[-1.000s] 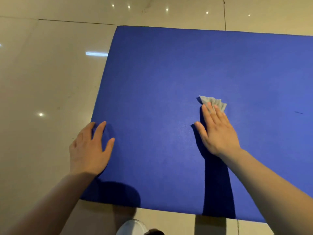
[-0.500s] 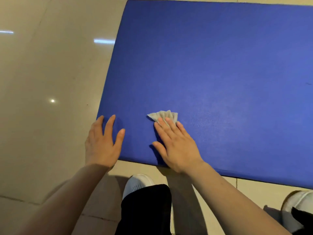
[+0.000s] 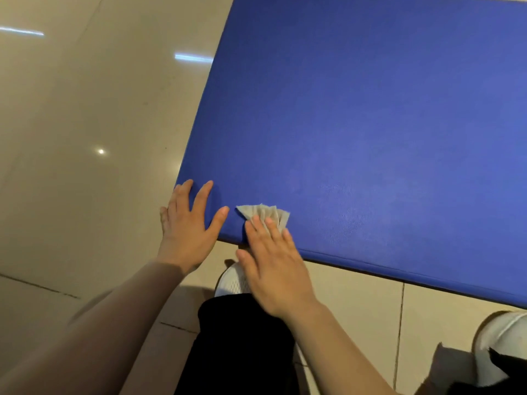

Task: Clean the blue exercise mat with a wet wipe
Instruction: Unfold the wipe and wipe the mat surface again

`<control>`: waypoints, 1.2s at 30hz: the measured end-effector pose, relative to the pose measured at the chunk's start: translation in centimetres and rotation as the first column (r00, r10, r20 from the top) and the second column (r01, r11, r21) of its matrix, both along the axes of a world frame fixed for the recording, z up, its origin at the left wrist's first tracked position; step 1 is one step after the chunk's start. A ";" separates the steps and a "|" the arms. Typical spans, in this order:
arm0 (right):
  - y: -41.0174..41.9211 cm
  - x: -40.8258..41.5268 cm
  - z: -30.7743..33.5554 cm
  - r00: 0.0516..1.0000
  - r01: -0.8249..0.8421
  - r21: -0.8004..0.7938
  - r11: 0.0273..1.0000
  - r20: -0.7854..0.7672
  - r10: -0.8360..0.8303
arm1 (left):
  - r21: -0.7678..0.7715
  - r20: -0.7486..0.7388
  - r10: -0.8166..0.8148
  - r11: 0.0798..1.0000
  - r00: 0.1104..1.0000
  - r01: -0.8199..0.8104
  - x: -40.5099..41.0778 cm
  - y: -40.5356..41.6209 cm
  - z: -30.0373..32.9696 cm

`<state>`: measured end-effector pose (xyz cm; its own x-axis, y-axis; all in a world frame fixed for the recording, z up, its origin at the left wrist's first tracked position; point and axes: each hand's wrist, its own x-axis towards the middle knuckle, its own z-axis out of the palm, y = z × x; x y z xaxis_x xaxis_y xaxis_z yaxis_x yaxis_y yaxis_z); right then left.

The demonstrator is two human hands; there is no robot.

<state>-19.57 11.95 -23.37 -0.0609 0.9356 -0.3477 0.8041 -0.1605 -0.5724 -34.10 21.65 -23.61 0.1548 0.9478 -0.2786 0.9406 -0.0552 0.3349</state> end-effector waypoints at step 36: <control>1.1 0.0 1.1 0.869 0.240 -0.125 0.963 -0.415 -0.271 | 0.007 0.479 0.030 0.999 0.878 -0.038 2.9 -3.1 1.8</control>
